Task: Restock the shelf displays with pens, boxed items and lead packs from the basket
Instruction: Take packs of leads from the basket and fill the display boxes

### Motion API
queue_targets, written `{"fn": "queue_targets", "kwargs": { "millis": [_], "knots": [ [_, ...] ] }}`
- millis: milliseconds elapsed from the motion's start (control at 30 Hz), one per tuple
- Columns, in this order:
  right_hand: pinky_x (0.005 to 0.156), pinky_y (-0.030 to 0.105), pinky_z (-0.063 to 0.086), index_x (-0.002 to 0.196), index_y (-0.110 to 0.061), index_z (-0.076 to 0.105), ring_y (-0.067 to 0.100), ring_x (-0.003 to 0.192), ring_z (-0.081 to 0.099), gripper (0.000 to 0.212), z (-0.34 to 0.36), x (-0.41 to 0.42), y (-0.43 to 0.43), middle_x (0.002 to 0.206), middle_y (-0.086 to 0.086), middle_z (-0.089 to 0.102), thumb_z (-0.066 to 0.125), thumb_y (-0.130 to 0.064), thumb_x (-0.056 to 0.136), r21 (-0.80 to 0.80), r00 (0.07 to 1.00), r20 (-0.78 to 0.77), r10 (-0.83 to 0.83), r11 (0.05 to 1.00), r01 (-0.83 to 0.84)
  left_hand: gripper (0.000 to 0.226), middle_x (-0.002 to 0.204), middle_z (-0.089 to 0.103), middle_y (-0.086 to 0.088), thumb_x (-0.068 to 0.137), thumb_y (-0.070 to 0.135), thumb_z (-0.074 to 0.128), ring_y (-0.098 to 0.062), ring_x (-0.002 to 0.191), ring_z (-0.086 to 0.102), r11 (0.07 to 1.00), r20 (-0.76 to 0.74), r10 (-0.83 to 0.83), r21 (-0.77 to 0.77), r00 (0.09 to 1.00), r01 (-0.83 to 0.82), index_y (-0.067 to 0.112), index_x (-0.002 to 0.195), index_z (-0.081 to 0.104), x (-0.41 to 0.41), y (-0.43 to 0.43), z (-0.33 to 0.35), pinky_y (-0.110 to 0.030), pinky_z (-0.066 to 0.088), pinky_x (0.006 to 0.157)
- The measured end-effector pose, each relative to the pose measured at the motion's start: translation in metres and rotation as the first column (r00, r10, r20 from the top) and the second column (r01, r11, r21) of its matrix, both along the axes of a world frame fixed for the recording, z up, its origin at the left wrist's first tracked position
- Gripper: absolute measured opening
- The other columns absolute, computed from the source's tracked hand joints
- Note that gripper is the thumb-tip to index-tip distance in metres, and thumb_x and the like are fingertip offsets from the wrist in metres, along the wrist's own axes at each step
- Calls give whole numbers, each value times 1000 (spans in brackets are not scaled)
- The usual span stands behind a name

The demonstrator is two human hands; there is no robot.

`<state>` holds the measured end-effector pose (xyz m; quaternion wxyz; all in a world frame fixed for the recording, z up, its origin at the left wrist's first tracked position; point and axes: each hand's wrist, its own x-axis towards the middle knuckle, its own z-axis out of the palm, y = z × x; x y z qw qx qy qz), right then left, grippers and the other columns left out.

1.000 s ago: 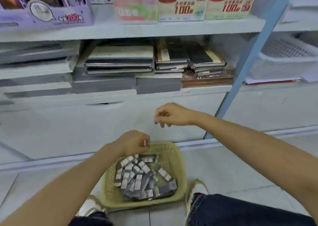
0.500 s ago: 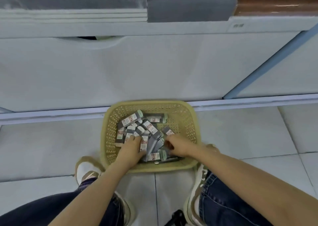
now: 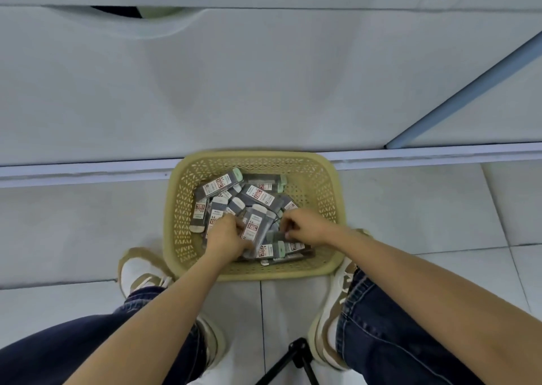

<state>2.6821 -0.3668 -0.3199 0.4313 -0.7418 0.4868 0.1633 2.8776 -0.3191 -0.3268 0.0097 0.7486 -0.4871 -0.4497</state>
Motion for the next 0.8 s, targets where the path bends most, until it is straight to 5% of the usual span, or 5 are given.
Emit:
{"fn": "queue_targets", "kwargs": {
  "millis": [233,467,600,700,800],
  "knots": [
    [80,14,38,123,-15,59,5,100,54,30,21,-13,-22,108,-11,56,61,-17,94,79,878,252,-407,913,401,15,70,57,0,86,2,64,-17,66,56,997,-327,72,62,942,-54,15,80,61,8,1,10,-27,43,57],
    [67,18,53,110,-13,59,6,74,68,19,18,3,-12,93,0,71,64,-13,92,377,644,358,-676,735,563,18,95,70,-13,96,1,50,-17,66,68,949,-593,316,185,740,-257,9,111,56,-2,1,25,-21,46,44],
    [73,25,57,106,-12,60,10,73,69,19,17,13,-6,90,1,71,68,-11,89,360,657,373,-655,755,549,21,107,69,-18,99,12,52,-32,92,69,930,-704,361,228,611,-287,10,120,54,-8,5,22,-40,57,75],
    [65,20,55,103,-15,63,10,72,70,15,15,15,-7,92,4,71,67,-9,90,366,650,394,-650,759,538,24,94,71,-12,99,12,53,-25,82,70,933,-711,337,166,617,-318,6,122,50,-4,6,17,-43,58,76],
    [78,25,55,111,-14,63,14,90,68,21,8,8,-2,106,4,69,66,-18,91,144,843,281,-460,888,437,16,86,71,-11,99,8,52,-23,73,68,907,-670,390,159,632,-391,5,115,51,8,4,12,-38,58,69]
  ]
}}
